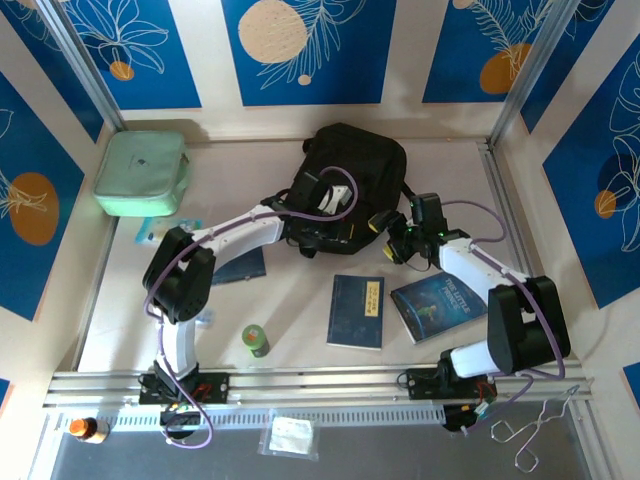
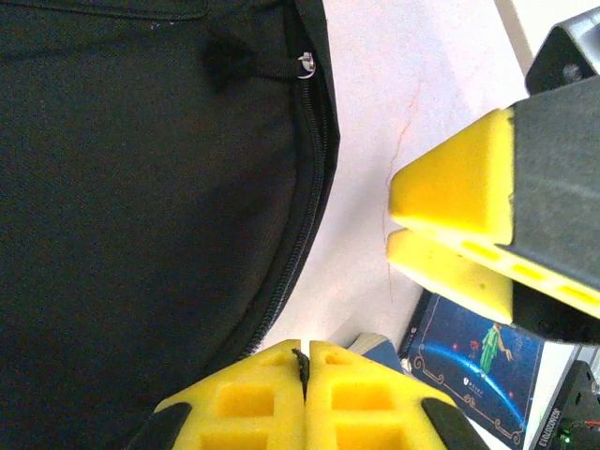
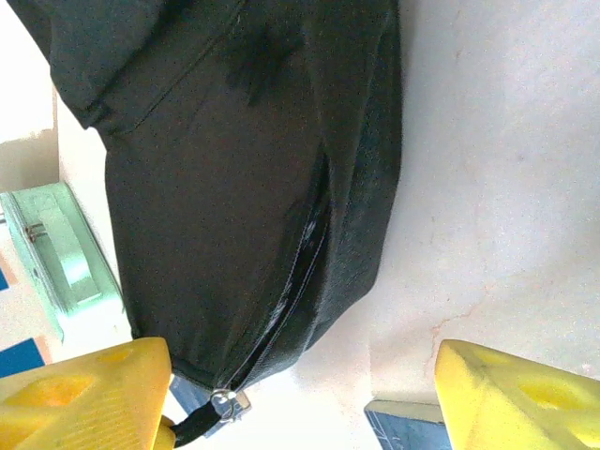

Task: Pack the student bag
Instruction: Unzip the student bag at the top-center of the table.

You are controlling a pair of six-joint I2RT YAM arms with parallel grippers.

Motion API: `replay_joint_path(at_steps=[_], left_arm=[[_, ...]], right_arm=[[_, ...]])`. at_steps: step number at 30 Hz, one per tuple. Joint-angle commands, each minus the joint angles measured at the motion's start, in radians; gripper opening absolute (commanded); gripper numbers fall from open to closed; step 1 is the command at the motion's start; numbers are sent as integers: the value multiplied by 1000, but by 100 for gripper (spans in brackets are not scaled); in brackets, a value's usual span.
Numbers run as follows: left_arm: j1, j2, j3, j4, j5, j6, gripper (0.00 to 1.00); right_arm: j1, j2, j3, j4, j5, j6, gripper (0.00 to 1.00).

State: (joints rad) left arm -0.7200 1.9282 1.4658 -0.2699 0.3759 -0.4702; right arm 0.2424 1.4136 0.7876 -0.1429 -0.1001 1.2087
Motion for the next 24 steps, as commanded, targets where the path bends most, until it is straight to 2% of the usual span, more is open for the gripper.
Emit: replay_joint_path(at_steps=[1, 11, 14, 19, 24], left_arm=[[-7, -8, -27, 31, 27, -17, 0], [-8, -35, -50, -21, -13, 8, 0], [-7, -48, -54, -53, -45, 30, 0], [-1, -85, -66, -146, -159, 95, 0], [18, -142, -111, -202, -276, 152, 0]], right_arm=[[27, 48, 28, -3, 21, 65, 74], [54, 221, 103, 67, -5, 53, 59], [51, 239, 107, 66, 6, 36, 45], [42, 239, 113, 13, 55, 4, 22], [33, 228, 121, -38, 87, -11, 15]])
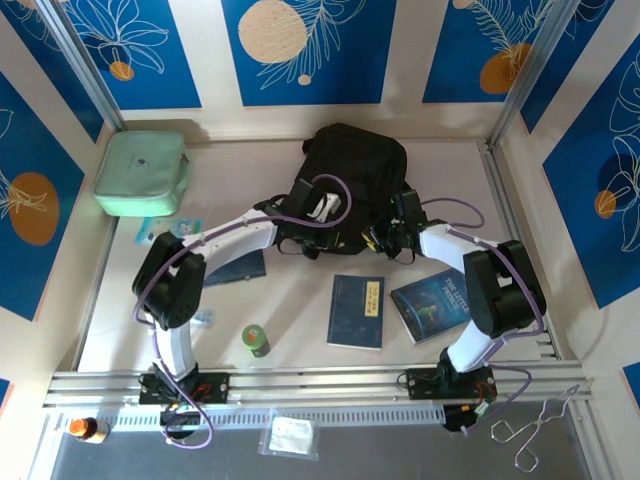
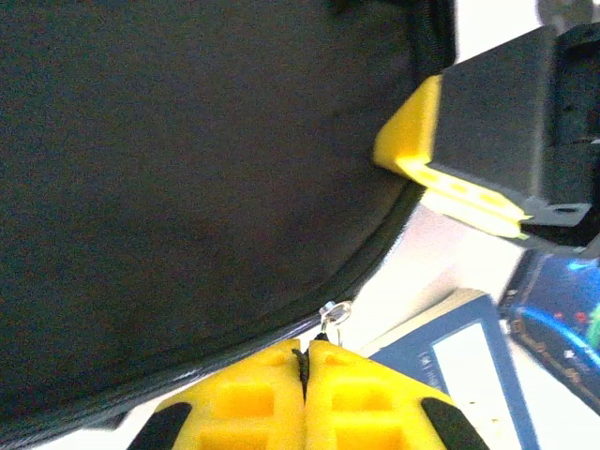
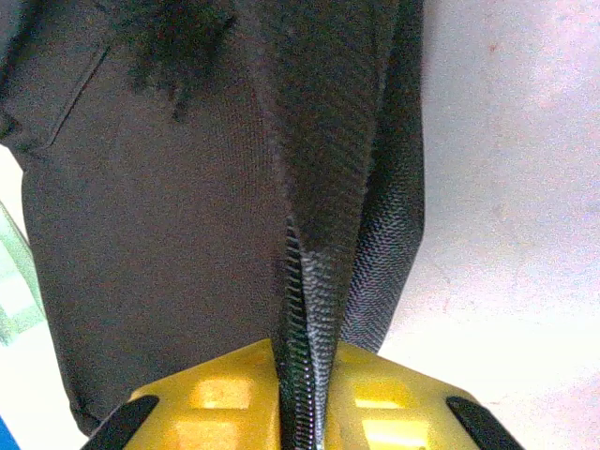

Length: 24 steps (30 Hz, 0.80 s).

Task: Pack the student bag
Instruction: Unzip the student bag at the top-center of the table.

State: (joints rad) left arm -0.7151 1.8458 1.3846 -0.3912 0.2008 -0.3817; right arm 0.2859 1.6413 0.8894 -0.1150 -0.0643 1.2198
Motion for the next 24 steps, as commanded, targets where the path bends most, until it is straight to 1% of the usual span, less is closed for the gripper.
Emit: replay_joint_path(at_steps=[1, 5, 8, 10, 11, 13, 18, 21, 23, 24], left_arm=[[17, -71, -43, -85, -129, 78, 0], [38, -111, -91, -114, -244, 124, 0], [61, -135, -122, -149, -304, 153, 0], [74, -153, -142, -163, -314, 171, 0], [72, -164, -149, -163, -300, 184, 0], [72, -186, -168, -157, -236, 211, 0], [68, -262, -242, -110, -38, 287, 0], [67, -312, -285, -63, 84, 294, 0], [62, -328, -302, -27, 117, 285, 0], [60, -326, -307, -7, 108, 269, 0]], right_arm=[[-10, -3, 20, -71, 56, -26, 15], [-11, -15, 28, -91, 76, -37, 14], [-11, -22, 32, -101, 92, -53, 14], [-11, -20, 41, -99, 86, -77, 14], [-9, -15, 48, -97, 78, -89, 14], [0, -3, 68, -94, 65, -112, 14], [50, 0, 84, -67, 96, -106, 13], [59, -8, 67, -36, 111, -95, 13], [54, -4, 69, -30, 118, -104, 13], [46, 3, 76, -35, 114, -111, 13]])
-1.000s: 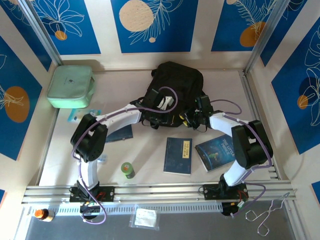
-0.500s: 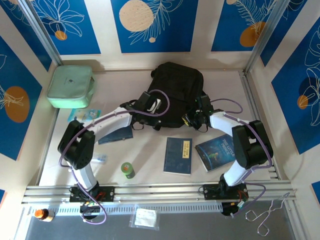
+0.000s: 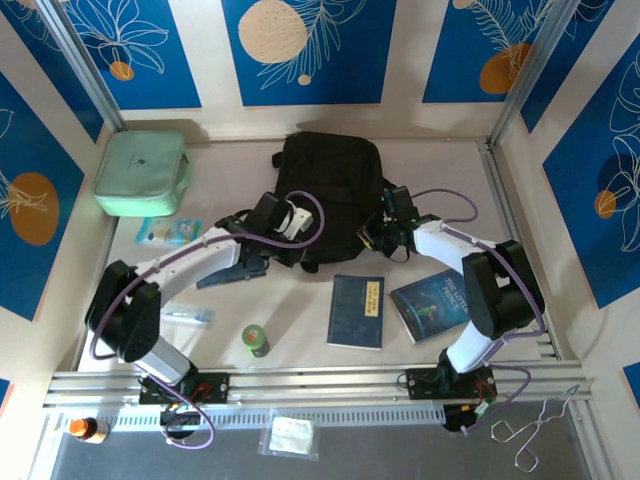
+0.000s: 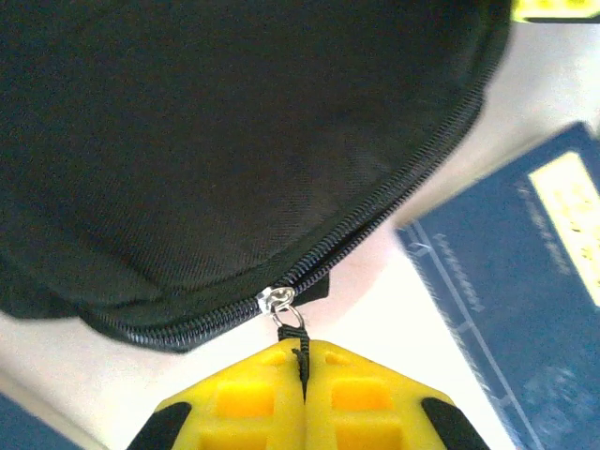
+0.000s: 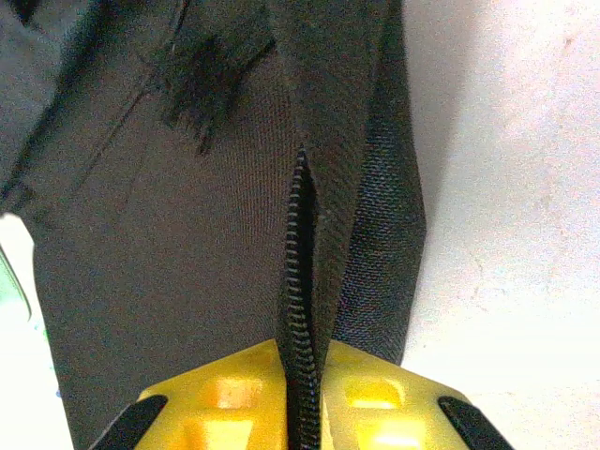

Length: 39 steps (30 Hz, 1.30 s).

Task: Pack the student bag
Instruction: Unzip the student bag at the top-center of the table.

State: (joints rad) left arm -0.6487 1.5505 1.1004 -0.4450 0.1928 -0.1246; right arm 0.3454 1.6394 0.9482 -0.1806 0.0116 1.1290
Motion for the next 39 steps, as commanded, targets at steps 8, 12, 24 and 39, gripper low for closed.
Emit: replay_joint_path(at_steps=[8, 12, 24, 39], left_arm=[[-31, 178, 94, 241, 211, -215, 0], [-75, 263, 177, 289, 188, -266, 0], [-83, 256, 191, 199, 83, -238, 0], [-83, 260, 201, 179, 114, -229, 0]], right_arm=[[-157, 101, 102, 109, -62, -149, 14], [-184, 109, 175, 41, -87, -215, 31], [-144, -157, -73, -47, -117, -11, 60], [-43, -46, -80, 138, -152, 148, 67]])
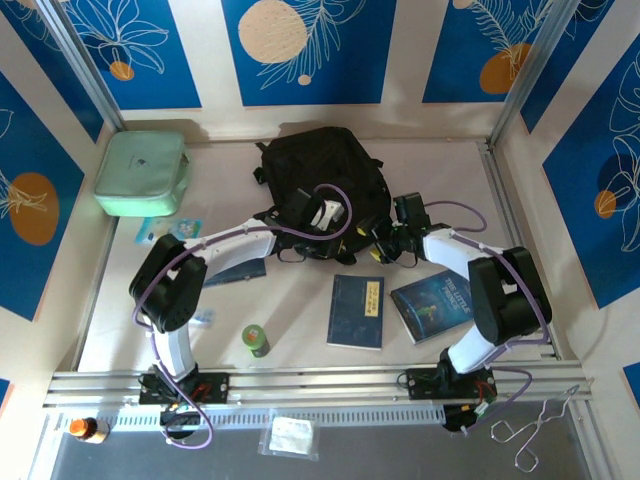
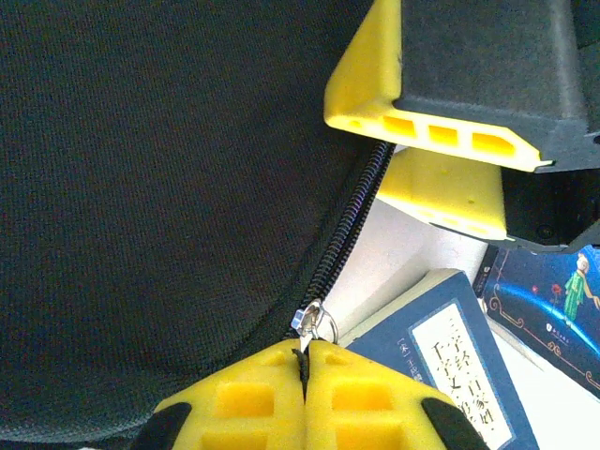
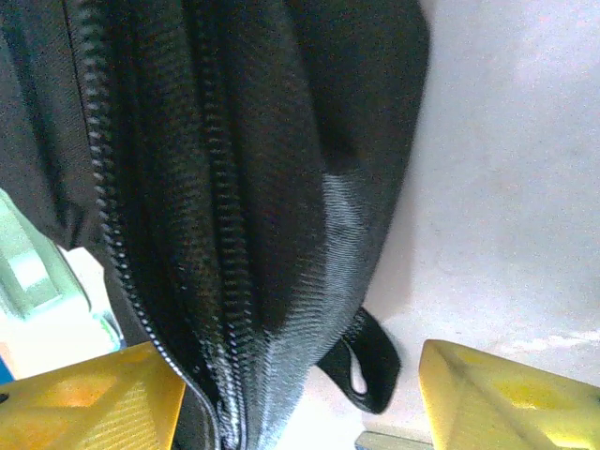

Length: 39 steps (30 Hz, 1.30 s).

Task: Pack the student bag
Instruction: Unzip the student bag at the top-center of the table.

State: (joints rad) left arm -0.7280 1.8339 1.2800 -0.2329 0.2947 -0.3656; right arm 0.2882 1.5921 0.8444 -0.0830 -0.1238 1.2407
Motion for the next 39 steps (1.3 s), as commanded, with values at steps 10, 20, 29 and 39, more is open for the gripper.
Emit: replay_joint_path(at_steps=[10, 20, 29, 39], left_arm=[[-3, -30, 27, -62, -23, 6, 0], [-1, -104, 80, -385, -173, 60, 0], [19, -106, 59, -486, -344, 144, 0], [38, 1, 114, -564, -402, 194, 0]], right_arm=[[17, 14, 19, 12, 8, 46, 46], [19, -15, 76, -78, 110, -45, 17], [21, -18, 87, -101, 131, -50, 11], [22, -31, 97, -120, 141, -53, 8]])
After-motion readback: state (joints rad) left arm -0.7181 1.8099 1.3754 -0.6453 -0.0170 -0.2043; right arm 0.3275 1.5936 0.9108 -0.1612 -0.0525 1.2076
